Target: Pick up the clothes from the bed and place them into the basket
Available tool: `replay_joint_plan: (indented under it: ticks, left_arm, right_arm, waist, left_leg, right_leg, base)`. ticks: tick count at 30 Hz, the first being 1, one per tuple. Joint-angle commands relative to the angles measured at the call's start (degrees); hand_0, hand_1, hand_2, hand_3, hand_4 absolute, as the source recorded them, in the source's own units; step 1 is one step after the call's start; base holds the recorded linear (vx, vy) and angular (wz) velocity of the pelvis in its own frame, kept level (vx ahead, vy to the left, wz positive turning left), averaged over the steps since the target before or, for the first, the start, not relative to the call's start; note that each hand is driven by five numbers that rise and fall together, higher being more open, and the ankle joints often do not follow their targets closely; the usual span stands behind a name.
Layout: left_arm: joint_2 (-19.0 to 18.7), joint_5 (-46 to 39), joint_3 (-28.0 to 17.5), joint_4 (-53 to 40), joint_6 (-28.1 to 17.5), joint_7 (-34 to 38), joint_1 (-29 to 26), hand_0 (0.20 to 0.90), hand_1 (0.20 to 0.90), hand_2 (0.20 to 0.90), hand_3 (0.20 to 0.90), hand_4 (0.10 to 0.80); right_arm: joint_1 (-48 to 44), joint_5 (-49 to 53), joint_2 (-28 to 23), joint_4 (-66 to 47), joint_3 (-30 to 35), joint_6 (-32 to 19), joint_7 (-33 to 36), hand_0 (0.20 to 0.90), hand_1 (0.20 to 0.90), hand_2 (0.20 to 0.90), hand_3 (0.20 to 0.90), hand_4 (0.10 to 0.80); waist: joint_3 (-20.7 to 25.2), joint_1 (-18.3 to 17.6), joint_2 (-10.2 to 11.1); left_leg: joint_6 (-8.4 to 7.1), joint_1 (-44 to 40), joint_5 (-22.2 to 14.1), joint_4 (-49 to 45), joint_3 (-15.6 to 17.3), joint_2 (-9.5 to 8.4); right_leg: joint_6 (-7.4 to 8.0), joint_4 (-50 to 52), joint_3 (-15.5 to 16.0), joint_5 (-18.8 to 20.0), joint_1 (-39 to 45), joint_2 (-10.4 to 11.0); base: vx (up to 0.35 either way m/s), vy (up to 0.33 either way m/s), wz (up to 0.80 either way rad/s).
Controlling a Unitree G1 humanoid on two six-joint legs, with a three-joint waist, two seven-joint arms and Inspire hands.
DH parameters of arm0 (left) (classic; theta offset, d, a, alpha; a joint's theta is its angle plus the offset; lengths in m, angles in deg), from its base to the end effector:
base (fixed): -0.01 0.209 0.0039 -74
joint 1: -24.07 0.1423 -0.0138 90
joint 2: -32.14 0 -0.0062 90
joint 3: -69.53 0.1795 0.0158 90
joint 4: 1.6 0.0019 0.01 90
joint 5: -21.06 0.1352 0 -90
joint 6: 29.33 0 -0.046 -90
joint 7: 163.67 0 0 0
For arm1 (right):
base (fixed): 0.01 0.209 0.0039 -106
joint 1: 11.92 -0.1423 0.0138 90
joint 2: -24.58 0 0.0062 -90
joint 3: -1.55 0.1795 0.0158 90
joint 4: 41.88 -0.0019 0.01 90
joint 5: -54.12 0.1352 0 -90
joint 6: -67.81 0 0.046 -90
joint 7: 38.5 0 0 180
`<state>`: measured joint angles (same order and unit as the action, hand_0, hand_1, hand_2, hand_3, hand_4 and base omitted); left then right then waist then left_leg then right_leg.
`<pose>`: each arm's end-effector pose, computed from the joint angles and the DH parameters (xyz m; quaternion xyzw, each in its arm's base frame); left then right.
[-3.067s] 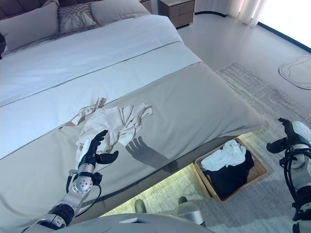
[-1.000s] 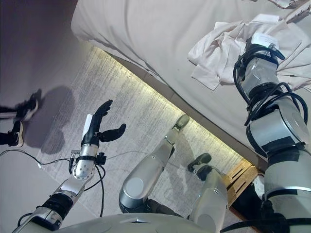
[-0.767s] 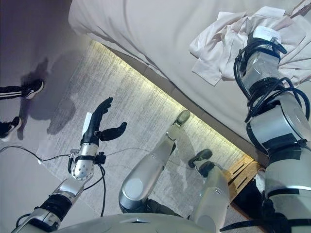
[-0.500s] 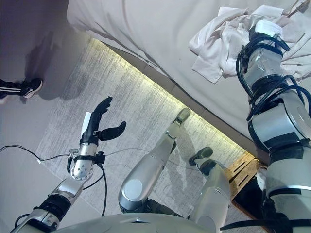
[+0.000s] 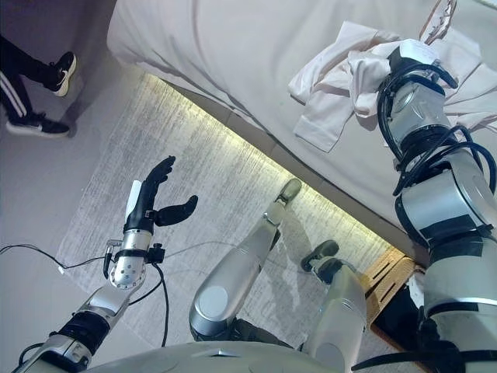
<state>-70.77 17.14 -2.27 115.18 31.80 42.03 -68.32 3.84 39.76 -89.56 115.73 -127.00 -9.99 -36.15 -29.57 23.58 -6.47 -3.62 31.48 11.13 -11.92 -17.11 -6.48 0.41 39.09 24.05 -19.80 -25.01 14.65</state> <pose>0.1850 0.2179 0.0029 0.2131 -0.0465 0.0759 0.9730 0.3551 -0.2594 0.2394 -0.5889 0.0868 -0.1606 0.7873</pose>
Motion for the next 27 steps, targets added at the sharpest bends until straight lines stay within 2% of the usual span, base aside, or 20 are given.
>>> replay_joint_plan:
  ticks: [1,8,9,11,18,22,27]
  left_arm:
    - [-1.64,-1.95,-2.11,0.8,-1.91,2.81,1.13,0.9,0.9,0.9,0.9,0.8]
    - [-0.37,-2.67,-2.99,4.66,2.2,2.11,0.06,0.9,0.9,0.9,0.9,0.8]
    - [-0.37,-2.63,-3.02,4.84,2.77,2.13,-0.16,0.9,0.9,0.9,0.9,0.8]
    - [-0.23,-2.63,-3.19,5.39,4.67,1.7,0.08,0.9,0.9,0.9,0.9,0.8]
    - [0.45,-1.56,-3.71,8.93,7.9,1.29,0.96,0.9,0.9,0.9,0.9,0.8]
    - [0.98,0.76,-6.2,9.96,9.1,1.13,1.98,0.9,0.9,0.9,0.9,0.8]
    - [1.3,2.39,-8.37,10.95,9.53,1.17,2.88,0.9,0.9,0.9,0.9,0.8]
  right_arm:
    - [-2.66,1.96,-3.88,-4.03,-0.65,-2.96,3.22,0.3,0.3,0.3,0.2,0.1]
    - [0.41,7.05,-4.7,-9.03,3.6,-5.96,3.96,0.3,0.3,0.3,0.2,0.1]
    - [0.95,8.05,-5.05,-9.87,4.53,-6.71,4.37,0.3,0.3,0.3,0.2,0.1]
    - [2.66,10.08,-5.47,-11.85,6.37,-8.15,4.83,0.3,0.3,0.3,0.2,0.1]
    - [9.31,12.7,-6.89,-22.74,10.23,-10.38,6.88,0.3,0.3,0.3,0.2,0.1]
    - [17.89,12.29,-7.68,-32.11,15.48,-10.91,9.21,0.3,0.3,0.3,0.2,0.1]
    - [26.41,10.99,-8.0,-38.2,20.41,-11.14,10.03,0.3,0.3,0.3,0.2,0.1]
  waist:
    - [-0.22,-0.05,-0.62]
    - [-0.22,-2.57,0.32]
    - [-0.22,-2.85,0.01]
    - [0.78,-3.69,0.6]
    - [6.24,-6.69,3.43]
    - [10.61,-9.45,5.6]
    - [14.32,-12.15,6.98]
  left_leg:
    - [4.45,-4.95,-8.51,-2.24,4.79,1.46]
    - [3.77,-13.75,-8.97,1.15,5.25,2.3]
    - [3.86,-14.41,-7.43,1.91,5.34,2.58]
    - [3.65,-17.21,-7.42,3.68,5.72,2.97]
    - [2.83,-23.58,-7.97,7.71,7.59,4.03]
    - [3.15,-26.92,-8.62,8.87,9.03,4.59]
    - [3.46,-30.22,-9.06,11.21,11.19,5.3]
  right_leg:
    - [-1.03,-5.78,-0.81,6.96,2.53,-3.38]
    - [-0.31,-11.57,-1.55,8.36,10.88,-3.73]
    - [-0.58,-13.38,-0.86,10.44,11.99,-3.98]
    - [-0.16,-16.54,-1.23,11.39,15.04,-4.57]
    - [0.74,-24.75,-2.79,13.43,22.34,-6.4]
    - [1.09,-28.35,-4.74,14.9,25.54,-7.57]
    - [1.79,-30.92,-7.52,16.04,27.4,-8.44]
  base:
    - [-0.022,-0.026,-0.11]
    - [-0.012,0.002,-0.06]
    - [-0.032,0.047,-0.13]
    - [0.015,0.009,-0.12]
    - [0.068,-0.033,-0.16]
    - [0.093,-0.051,-0.11]
    - [0.058,-0.031,-0.2]
